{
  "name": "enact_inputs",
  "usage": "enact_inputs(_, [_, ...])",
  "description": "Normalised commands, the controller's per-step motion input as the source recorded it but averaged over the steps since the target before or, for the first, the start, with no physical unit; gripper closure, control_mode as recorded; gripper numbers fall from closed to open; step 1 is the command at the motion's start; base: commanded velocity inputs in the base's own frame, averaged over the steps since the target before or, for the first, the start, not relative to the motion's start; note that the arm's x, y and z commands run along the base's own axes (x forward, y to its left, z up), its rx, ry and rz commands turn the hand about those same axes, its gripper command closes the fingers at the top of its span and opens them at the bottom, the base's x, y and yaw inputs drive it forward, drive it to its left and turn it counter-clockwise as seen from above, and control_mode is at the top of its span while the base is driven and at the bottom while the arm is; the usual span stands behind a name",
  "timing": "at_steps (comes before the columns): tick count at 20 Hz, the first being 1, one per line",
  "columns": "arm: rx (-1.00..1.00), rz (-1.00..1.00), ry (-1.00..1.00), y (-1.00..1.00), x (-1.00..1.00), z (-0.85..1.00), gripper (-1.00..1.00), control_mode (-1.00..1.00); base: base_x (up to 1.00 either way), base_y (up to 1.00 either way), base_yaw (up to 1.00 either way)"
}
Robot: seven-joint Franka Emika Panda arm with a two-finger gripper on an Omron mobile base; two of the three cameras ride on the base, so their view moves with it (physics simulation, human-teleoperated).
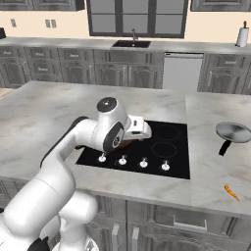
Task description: Place both pans onto different burners. Then place the bell pepper and the shrimp on different pans.
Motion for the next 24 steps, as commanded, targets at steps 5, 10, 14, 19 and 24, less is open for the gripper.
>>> enact_inputs(5, [0.00, 0.00, 0.00, -0.54, -0.25, -0.13, -1.00, -1.00, 0.00, 0.00, 0.00])
enact_inputs(10, [0.00, 0.00, 0.00, -0.48, -0.23, -0.16, -1.00, -1.00, 0.00, 0.00, 0.00])
enact_inputs(14, [0.00, 0.00, 0.00, -0.49, -0.14, -0.16, -1.00, -1.00, 0.00, 0.00, 0.00])
enact_inputs(19, [0.00, 0.00, 0.00, -0.47, -0.08, -0.16, -1.00, -1.00, 0.00, 0.00, 0.00])
enact_inputs(24, [0.00, 0.00, 0.00, -0.51, 0.00, -0.09, -1.00, -1.00, 0.00, 0.00, 0.00])
